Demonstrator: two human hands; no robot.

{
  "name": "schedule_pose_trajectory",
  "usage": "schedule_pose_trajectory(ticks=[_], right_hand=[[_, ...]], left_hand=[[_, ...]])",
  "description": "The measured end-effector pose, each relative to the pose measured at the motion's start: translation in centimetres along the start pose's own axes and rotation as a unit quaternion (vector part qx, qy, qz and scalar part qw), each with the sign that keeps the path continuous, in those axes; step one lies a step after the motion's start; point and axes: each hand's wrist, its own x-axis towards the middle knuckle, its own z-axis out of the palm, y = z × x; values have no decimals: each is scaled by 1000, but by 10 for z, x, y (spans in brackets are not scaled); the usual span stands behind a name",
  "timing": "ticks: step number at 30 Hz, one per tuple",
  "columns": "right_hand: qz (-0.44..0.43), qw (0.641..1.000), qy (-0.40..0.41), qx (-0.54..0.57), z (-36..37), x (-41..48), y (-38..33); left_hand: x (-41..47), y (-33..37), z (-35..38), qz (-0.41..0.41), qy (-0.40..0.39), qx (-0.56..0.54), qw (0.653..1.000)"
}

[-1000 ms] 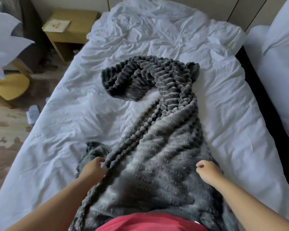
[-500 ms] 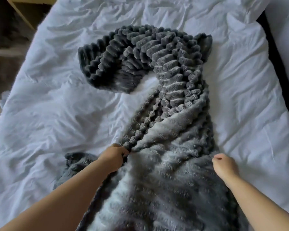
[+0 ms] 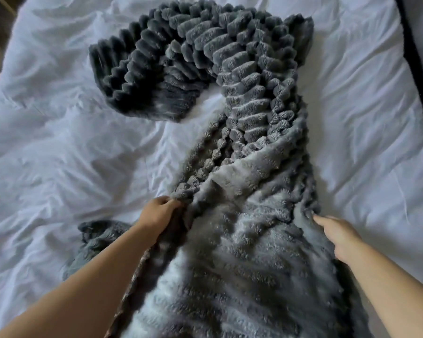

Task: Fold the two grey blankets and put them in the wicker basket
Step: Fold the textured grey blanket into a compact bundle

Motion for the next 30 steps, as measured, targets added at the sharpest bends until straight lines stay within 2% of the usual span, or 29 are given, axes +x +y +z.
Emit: schedule_pose_trajectory(ticks=[2, 4, 6, 10, 13, 15, 18, 19, 20, 21, 23, 27, 30], right_hand=[[-29, 998, -27, 38, -11, -15, -14], [-49, 993, -55, 87, -25, -36, -35], [-52, 988, -84, 118, -44, -63, -61], [-42, 986, -116, 114, -98, -140, -127], [-151, 973, -108, 134, -155, -217, -199], [-285, 918, -96, 258, -204, -268, -248], [-444, 782, -115, 421, -264, -330, -285], [-470, 756, -132, 436, -273, -342, -288], [-478, 747, -145, 439, -277, -346, -289], [-469, 754, -158, 432, -275, -345, -287], [-423, 796, -191, 389, -259, -334, -269], [-285, 892, -224, 272, -206, -272, -195], [-162, 936, -264, 167, -159, -214, -116]], left_hand=[[-13, 18, -22, -67, -4, -224, 972], [-30, 34, -51, -103, -33, -354, 929], [-53, 51, -85, -84, -48, -401, 911], [-115, 112, -153, 30, -45, -408, 912], [-169, 185, -207, 125, -22, -421, 898], [-206, 228, -245, 212, -19, -479, 852], [-250, 264, -292, 321, 15, -557, 766], [-260, 268, -300, 332, 38, -567, 753], [-267, 270, -305, 333, 65, -570, 748], [-270, 269, -305, 326, 88, -569, 750], [-271, 258, -293, 294, 104, -544, 779], [-239, 190, -255, 175, 116, -436, 875], [-216, 108, -222, 78, 133, -320, 935]])
